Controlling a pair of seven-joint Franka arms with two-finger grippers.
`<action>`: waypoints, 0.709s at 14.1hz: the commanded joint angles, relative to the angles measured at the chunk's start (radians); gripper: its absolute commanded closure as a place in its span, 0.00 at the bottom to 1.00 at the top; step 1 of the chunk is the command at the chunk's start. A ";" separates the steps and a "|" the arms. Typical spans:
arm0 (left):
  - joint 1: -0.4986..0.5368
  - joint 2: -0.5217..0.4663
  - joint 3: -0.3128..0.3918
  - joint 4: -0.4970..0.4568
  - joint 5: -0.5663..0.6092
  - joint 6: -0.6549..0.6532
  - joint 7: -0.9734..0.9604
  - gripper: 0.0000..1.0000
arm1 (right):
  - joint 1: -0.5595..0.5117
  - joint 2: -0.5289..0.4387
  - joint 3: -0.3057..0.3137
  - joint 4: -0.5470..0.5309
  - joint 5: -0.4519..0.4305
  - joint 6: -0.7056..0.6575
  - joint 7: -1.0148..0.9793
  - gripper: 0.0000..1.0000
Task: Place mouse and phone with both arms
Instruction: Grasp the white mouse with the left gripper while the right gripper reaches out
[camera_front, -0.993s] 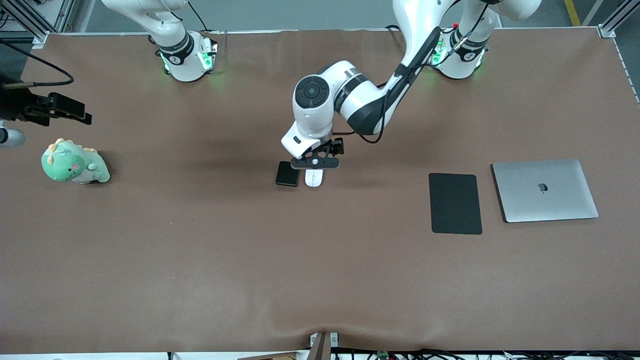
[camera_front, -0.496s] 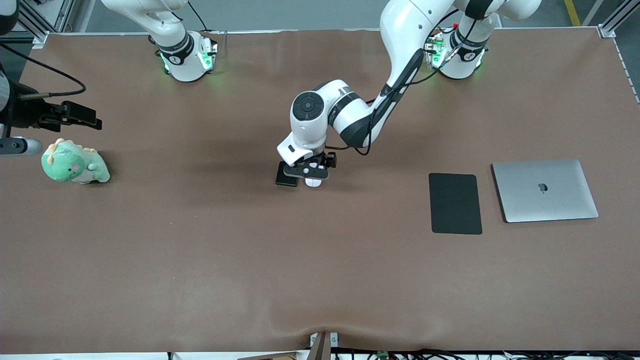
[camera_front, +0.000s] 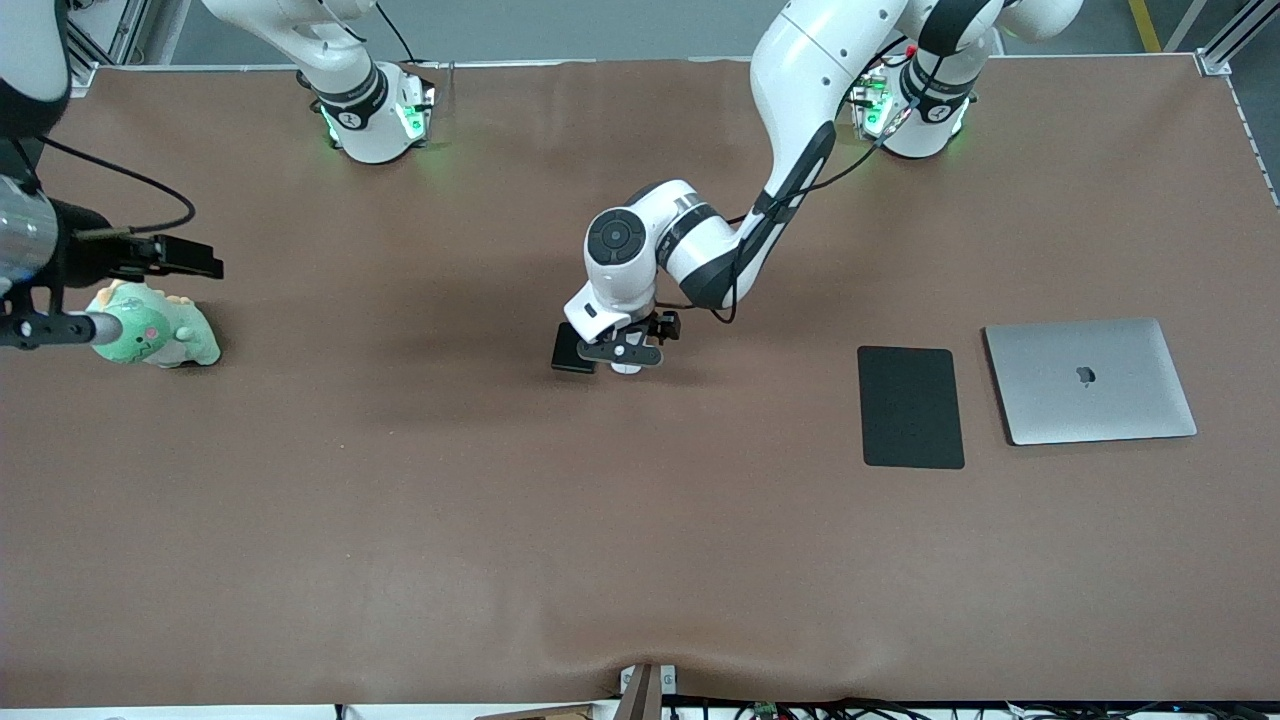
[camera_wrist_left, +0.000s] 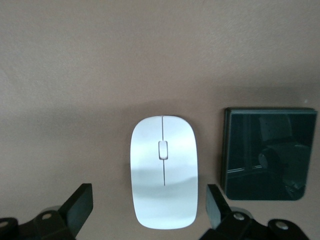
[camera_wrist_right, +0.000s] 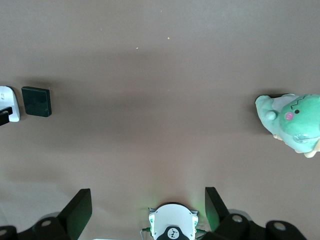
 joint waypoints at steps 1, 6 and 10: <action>-0.012 0.016 0.010 0.007 0.009 0.011 -0.003 0.00 | 0.032 0.015 -0.004 0.004 0.015 0.004 0.006 0.00; -0.021 0.044 0.010 0.012 0.006 0.017 -0.013 0.00 | 0.046 0.037 -0.004 -0.052 0.027 0.072 0.011 0.00; -0.023 0.044 0.010 0.013 0.006 0.039 -0.039 0.00 | 0.046 0.035 -0.004 -0.104 0.049 0.132 0.020 0.00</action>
